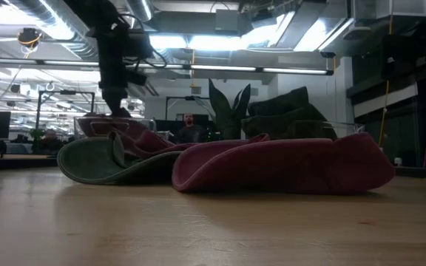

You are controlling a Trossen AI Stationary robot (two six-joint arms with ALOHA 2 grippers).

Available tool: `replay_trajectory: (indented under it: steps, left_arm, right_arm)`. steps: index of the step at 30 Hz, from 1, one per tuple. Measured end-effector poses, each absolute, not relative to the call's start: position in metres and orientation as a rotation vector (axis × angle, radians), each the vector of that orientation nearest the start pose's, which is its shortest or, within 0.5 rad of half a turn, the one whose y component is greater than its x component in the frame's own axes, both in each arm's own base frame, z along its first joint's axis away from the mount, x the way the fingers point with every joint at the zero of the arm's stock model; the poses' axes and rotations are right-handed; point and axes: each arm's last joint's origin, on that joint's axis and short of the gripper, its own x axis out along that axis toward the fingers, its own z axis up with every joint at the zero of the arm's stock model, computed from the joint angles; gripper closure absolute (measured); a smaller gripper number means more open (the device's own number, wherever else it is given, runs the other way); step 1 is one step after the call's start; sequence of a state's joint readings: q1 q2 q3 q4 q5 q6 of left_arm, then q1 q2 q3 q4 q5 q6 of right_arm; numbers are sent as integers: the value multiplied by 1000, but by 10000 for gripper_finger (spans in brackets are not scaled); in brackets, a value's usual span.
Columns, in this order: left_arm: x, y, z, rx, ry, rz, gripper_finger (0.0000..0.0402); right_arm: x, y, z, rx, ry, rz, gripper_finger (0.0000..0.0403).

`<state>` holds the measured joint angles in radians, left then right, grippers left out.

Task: Pick & Place hat
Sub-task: Put the bottom red cap into the left bin

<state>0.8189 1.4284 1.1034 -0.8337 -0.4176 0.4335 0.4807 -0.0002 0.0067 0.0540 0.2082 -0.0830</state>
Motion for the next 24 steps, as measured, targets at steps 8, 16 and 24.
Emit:
replay_trajectory:
  steps: [8,16,24]
  left_arm:
    - [183,202,256,92,1397,764,303]
    - [192,195,264,182,1358,893,221]
    - [200,165,289,206,1177,883,197]
  right_arm:
    - [88,39,171,-62,-68,269,150]
    - [88,39,171,-62,-68,270,150]
    - [88,39,171,-62,-68,270,150]
